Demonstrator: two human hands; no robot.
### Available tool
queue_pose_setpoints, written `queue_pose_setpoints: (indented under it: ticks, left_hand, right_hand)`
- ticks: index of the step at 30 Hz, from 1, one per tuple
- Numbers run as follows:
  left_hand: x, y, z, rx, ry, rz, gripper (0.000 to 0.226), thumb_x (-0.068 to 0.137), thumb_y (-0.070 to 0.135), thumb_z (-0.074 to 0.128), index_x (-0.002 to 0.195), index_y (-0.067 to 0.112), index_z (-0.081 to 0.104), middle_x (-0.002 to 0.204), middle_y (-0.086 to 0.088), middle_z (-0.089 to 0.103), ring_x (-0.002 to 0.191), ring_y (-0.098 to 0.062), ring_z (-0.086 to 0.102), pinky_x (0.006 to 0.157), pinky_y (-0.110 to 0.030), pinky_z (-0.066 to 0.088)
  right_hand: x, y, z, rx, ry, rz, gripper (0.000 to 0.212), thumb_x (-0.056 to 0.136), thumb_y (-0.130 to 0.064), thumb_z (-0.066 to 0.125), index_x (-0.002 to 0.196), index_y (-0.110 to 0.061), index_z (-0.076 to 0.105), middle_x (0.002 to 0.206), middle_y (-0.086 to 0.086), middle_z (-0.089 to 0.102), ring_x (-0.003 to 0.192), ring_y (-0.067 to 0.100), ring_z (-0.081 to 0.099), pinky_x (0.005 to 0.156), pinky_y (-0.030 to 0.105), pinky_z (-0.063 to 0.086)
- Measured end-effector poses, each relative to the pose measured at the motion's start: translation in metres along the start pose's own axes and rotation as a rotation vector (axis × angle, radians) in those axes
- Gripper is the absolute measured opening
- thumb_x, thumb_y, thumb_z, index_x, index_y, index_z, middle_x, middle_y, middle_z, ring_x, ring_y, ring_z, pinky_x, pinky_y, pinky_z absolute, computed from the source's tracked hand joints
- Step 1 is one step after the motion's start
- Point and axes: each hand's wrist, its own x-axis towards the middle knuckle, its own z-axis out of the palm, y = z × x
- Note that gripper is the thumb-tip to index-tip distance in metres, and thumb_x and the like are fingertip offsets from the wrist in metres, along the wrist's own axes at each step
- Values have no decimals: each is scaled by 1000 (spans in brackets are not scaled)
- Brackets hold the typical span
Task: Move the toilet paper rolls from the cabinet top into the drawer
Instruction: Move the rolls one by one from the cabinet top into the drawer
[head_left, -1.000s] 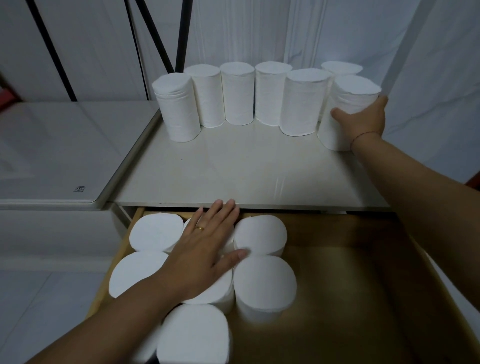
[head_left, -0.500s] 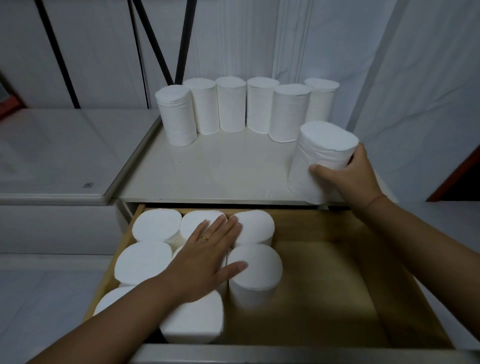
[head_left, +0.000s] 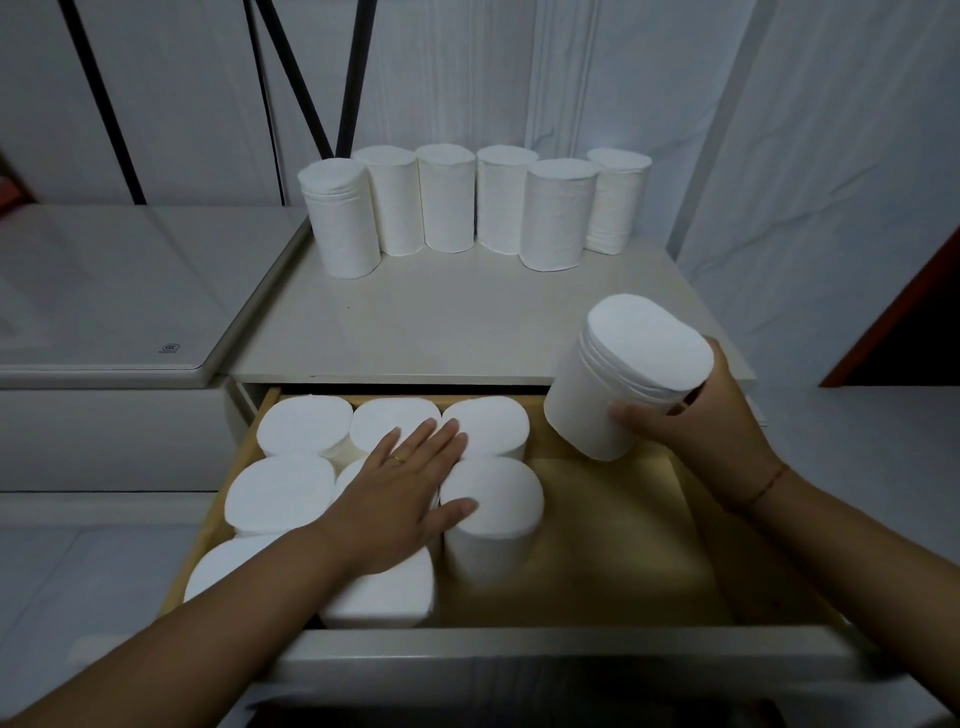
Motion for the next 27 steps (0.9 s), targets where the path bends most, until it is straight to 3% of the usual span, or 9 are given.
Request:
queue_pose_setpoints:
  ticks: [4, 8, 14, 20, 23, 27]
  left_hand:
    - [1, -1, 2, -4, 4, -2, 77, 86, 69, 7, 151, 29, -6, 153, 15, -20, 142, -6, -22, 116, -31, -15]
    - [0, -1, 2, -7, 12, 1, 77, 86, 68, 8, 151, 29, -5, 153, 15, -19, 143, -6, -21, 116, -31, -14]
    - [2, -2, 2, -3, 28, 3, 75, 88, 68, 9, 151, 30, -3, 153, 16, -17, 143, -5, -21, 114, -29, -17]
    - [-2, 0, 5, -22, 9, 3, 75, 87, 68, 10, 151, 30, -4, 153, 16, -18, 142, -5, -22, 114, -29, -17]
    - [-2, 1, 6, -23, 14, 3, 76, 87, 68, 9, 151, 30, -4, 153, 16, -18, 143, -6, -21, 114, -30, -17]
    - [1, -1, 4, -13, 17, 8, 75, 87, 68, 9, 151, 30, -5, 153, 16, -18, 142, -6, -22, 114, -29, -17]
  right_hand:
    - [-8, 21, -5, -37, -68, -12, 84, 58, -12, 86, 126, -20, 37, 127, 0, 49, 116, 18, 49, 93, 35, 46]
    - [-7, 52, -3, -135, -189, 33, 89, 54, -8, 89, 130, -8, 42, 129, 10, 53, 118, 25, 51, 95, 42, 48]
    - [-7, 81, 6, -249, -463, 124, 91, 55, -8, 88, 130, -14, 38, 126, 1, 48, 120, 20, 46, 93, 26, 42]
    - [-13, 84, 6, -279, -634, 151, 91, 60, -4, 85, 130, -21, 29, 125, 0, 41, 119, 15, 40, 99, 29, 41]
    - [-8, 81, -10, -148, -819, 354, 81, 66, -6, 81, 124, -35, 33, 129, -2, 42, 121, 18, 43, 89, 24, 51]
    - [10, 75, -20, 175, -813, 681, 78, 65, -33, 78, 133, -40, 39, 129, 5, 43, 116, 33, 47, 85, 45, 54]
